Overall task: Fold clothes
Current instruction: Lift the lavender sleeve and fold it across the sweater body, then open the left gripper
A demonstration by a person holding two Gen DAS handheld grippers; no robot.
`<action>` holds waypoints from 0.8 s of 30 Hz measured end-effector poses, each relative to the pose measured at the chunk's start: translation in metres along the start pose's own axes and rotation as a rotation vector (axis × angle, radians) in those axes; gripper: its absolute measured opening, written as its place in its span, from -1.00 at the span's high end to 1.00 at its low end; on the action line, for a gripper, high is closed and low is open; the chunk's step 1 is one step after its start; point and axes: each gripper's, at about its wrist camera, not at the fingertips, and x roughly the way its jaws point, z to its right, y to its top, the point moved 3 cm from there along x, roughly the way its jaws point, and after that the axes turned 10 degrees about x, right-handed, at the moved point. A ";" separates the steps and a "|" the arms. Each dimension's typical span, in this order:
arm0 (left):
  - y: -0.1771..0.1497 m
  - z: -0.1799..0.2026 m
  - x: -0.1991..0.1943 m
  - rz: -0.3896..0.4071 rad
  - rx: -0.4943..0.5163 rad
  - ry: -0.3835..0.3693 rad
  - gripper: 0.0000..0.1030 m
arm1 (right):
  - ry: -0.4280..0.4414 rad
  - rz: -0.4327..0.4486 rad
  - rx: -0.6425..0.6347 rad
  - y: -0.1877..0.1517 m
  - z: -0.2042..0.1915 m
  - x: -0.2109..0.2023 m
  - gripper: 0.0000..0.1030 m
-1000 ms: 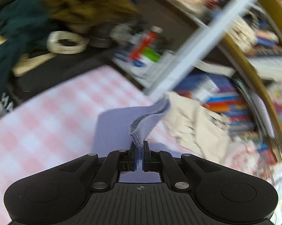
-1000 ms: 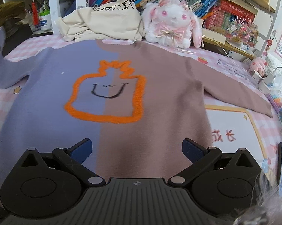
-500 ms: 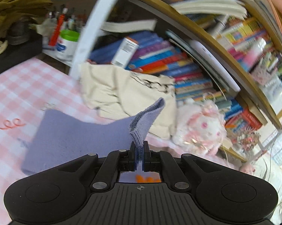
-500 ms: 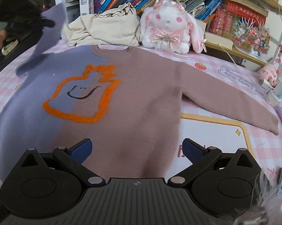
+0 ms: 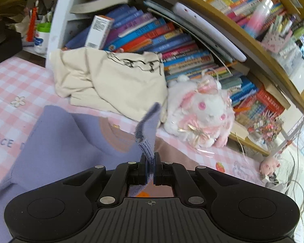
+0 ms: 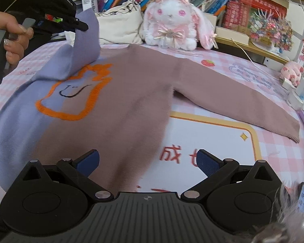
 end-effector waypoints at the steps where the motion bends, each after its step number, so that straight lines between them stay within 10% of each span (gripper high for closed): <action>1: -0.001 0.003 0.003 -0.004 0.005 0.001 0.94 | -0.001 0.000 0.004 0.000 0.003 0.000 -1.00; 5: -0.008 0.019 0.013 -0.043 0.047 0.005 0.82 | -0.007 0.002 0.017 -0.001 0.013 -0.002 -1.00; 11: -0.022 0.033 -0.002 -0.065 0.121 -0.013 -0.06 | 0.010 -0.005 0.025 0.000 0.015 0.000 -1.00; 24: -0.093 -0.064 -0.082 -0.161 0.225 0.412 -0.08 | 0.076 -0.023 -0.003 -0.002 -0.010 0.009 -1.00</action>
